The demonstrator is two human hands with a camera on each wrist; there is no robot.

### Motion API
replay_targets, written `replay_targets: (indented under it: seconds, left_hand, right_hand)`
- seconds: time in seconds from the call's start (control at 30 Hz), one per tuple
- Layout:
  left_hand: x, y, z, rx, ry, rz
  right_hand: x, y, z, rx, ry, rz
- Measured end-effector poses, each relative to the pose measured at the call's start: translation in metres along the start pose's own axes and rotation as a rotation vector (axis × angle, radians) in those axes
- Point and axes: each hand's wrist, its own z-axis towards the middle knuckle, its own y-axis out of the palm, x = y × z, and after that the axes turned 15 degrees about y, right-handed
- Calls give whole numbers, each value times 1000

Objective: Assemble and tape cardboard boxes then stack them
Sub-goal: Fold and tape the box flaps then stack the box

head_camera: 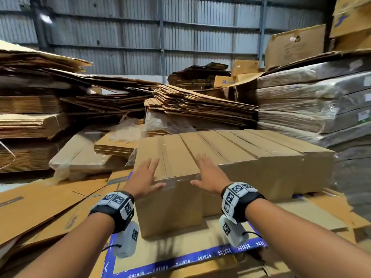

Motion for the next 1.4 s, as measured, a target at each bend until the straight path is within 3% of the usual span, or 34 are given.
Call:
replay_targets:
  seconds: [0.13,0.27,0.53,0.63,0.77,0.97,1.17,1.4]
  left_hand:
    - [80,-38,-18,249,110,-163]
    - [177,-60,-59,440,158,-279]
    - [410,-26,-190,613,122,-593]
    - [509,-1,-231,583,64,-738]
    - [634,32,-271,467,109,-913]
    - [764,84,-289,231,121,-1145]
    - [843,151,-269,5,70,-1228]
    - [902,253,-213,-138,-51,-1083]
  right_hand:
    - [21,-48,-61,134,-40,182]
    - [66,-84,-155,199,-92,272]
    - [211,-109,-392,259,-5,424]
    - [273,-106,-486,245,92,492]
    - [350,-98,-601,238,240,556]
    - [458,-87,-715,299,585,657]
    - [550,-64,-747,257,835,664]
    - [655,-31,-724,98,945,580]
